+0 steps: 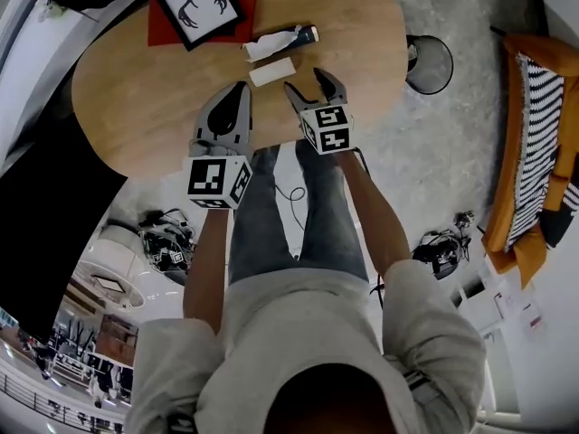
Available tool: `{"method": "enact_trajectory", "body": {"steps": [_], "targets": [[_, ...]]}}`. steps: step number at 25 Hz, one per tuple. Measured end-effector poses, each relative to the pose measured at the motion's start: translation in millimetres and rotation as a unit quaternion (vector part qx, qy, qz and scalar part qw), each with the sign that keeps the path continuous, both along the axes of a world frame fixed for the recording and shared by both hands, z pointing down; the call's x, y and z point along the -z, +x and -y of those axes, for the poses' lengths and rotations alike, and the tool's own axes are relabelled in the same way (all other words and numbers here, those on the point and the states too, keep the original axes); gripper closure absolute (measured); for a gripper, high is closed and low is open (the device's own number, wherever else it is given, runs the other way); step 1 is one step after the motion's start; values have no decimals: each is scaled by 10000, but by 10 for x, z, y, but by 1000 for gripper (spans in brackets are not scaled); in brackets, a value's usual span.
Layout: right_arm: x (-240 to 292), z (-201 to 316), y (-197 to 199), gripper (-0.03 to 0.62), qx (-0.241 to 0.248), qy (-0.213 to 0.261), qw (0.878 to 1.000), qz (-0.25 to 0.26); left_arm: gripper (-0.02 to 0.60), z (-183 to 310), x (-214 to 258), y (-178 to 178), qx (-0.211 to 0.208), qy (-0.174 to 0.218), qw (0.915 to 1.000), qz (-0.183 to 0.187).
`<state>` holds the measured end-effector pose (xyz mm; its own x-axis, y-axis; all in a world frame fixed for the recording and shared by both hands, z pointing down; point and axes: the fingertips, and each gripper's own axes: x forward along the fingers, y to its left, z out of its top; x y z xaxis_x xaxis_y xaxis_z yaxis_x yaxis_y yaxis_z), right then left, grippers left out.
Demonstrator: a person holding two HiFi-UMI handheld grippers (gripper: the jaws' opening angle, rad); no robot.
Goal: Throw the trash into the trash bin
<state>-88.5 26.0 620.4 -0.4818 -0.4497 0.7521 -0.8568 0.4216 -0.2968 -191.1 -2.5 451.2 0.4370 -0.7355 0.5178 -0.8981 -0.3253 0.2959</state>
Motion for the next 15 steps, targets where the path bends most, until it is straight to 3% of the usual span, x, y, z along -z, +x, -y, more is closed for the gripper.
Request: {"method": "enact_trajectory", "body": {"steps": [7, 10, 15], "targets": [[-269, 51, -287, 280, 439, -344, 9983, -156, 563, -74, -62, -398, 307, -78, 9995, -18], [-306, 45, -322, 373, 464, -409, 9976, -302, 563, -84, -78, -517, 392, -92, 9992, -33], [-205, -25, -381, 468, 545, -412, 9975, -202, 563, -40, -51, -594, 419, -44, 9991, -76]]}}
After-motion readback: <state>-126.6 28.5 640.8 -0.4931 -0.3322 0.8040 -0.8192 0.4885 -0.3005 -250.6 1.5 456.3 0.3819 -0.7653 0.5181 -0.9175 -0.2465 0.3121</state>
